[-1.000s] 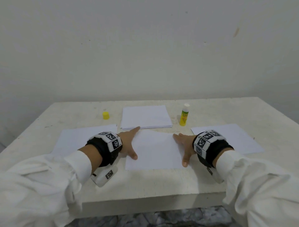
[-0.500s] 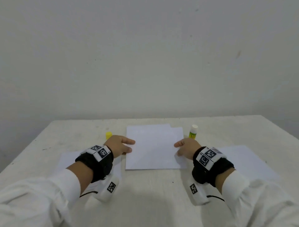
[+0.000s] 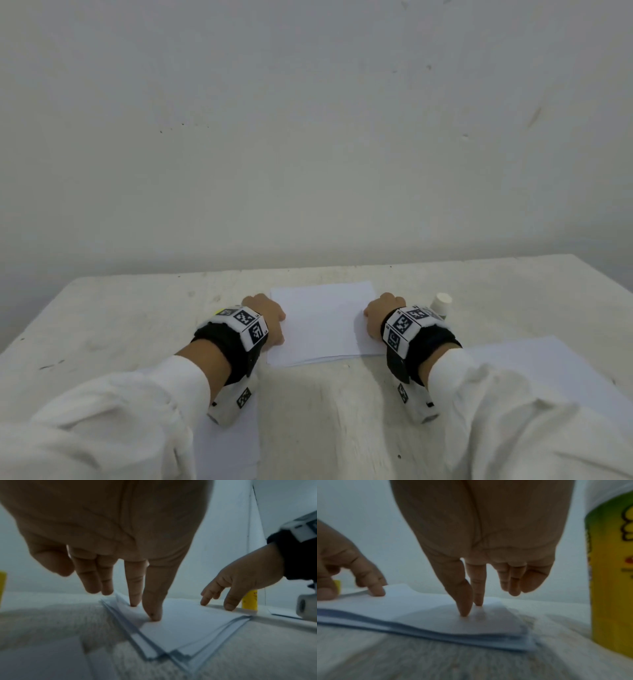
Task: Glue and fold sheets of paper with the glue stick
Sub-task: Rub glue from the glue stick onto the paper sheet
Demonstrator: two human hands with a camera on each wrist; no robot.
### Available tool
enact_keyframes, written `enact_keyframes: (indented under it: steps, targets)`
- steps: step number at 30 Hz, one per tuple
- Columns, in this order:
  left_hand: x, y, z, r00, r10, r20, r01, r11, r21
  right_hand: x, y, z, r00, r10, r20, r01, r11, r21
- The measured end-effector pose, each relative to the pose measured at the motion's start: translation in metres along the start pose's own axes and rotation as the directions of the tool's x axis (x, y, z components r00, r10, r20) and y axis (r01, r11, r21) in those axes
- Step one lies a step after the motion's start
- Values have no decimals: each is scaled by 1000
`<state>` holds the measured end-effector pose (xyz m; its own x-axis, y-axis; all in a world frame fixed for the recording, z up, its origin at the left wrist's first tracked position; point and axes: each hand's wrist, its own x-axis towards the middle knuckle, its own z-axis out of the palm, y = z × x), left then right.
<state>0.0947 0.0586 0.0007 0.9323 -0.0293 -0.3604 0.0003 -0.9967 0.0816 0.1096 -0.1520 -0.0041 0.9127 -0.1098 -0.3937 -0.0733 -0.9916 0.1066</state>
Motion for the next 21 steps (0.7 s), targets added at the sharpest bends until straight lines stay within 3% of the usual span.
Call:
enact_keyframes:
  steps: [2, 5, 10, 15, 18, 21]
  targets:
    - [-5, 0, 1, 1000, -17, -25, 18, 998, 56, -11, 0, 0, 1000, 11, -23, -12, 999, -33]
    - [-14, 8, -2, 998, -1, -60, 8, 994, 112, -29, 8, -1, 996, -30, -87, 36, 997, 64]
    - [-52, 62, -5, 983, 175, -45, -174, 984, 36, -82, 56, 7, 980, -196, -27, 197, 952, 234]
    - [-89, 147, 14, 935, 348, 73, -348, 937, -5, -110, 158, 21, 998, -52, 25, 46, 980, 194]
    - [-95, 194, 27, 916, 390, 98, -390, 921, -17, -116, 219, 31, 992, 95, 88, -104, 989, 106]
    - [-94, 232, 39, 909, 401, 117, -406, 914, 24, -112, 257, 50, 973, 160, 168, -166, 986, 26]
